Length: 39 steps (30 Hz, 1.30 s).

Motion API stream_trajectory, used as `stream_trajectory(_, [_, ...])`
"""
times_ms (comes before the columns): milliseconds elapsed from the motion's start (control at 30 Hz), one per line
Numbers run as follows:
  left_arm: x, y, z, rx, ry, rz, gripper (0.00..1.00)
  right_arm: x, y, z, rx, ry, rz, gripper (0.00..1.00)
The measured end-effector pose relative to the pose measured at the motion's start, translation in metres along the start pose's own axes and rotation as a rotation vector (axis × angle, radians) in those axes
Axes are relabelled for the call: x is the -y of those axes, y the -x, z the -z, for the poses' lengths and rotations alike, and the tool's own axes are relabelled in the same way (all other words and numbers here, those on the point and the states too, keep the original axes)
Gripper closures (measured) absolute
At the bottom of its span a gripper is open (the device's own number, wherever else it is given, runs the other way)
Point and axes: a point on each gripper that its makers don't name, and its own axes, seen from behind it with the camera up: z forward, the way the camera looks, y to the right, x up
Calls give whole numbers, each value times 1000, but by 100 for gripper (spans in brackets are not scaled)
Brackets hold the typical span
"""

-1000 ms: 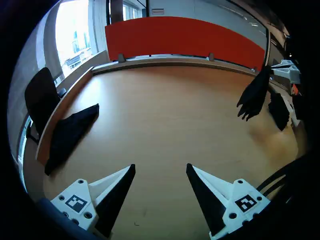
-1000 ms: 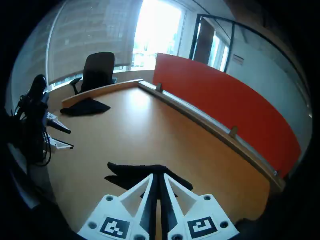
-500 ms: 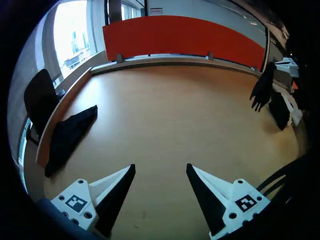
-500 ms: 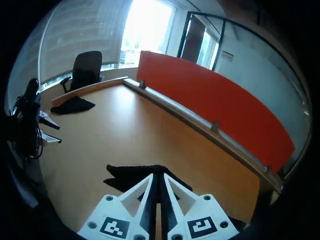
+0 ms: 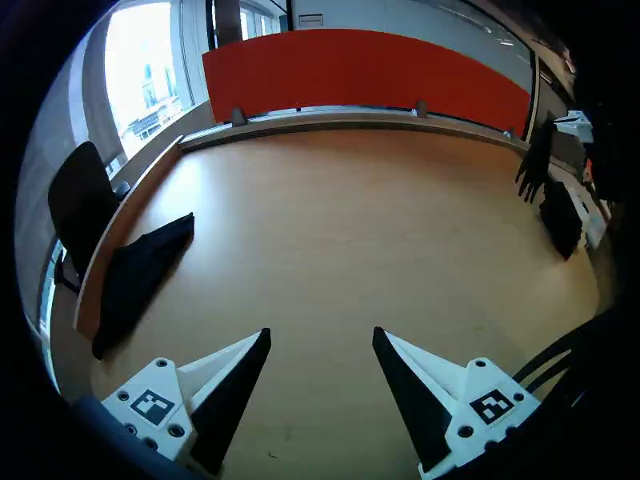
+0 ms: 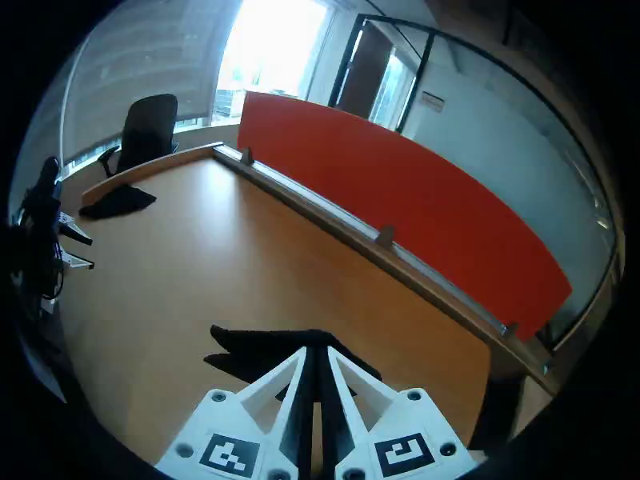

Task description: Fold towel

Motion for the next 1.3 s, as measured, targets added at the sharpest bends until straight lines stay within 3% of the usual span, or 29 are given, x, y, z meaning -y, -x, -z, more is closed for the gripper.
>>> stream_trajectory(600, [-6,-2,2,8,-9,-7,6,-92,33,13,63,96,-34,96])
stream_trajectory(1300, [-11,1,7,18,-21,-15,6,-159,62,22,130,163,-49,96])
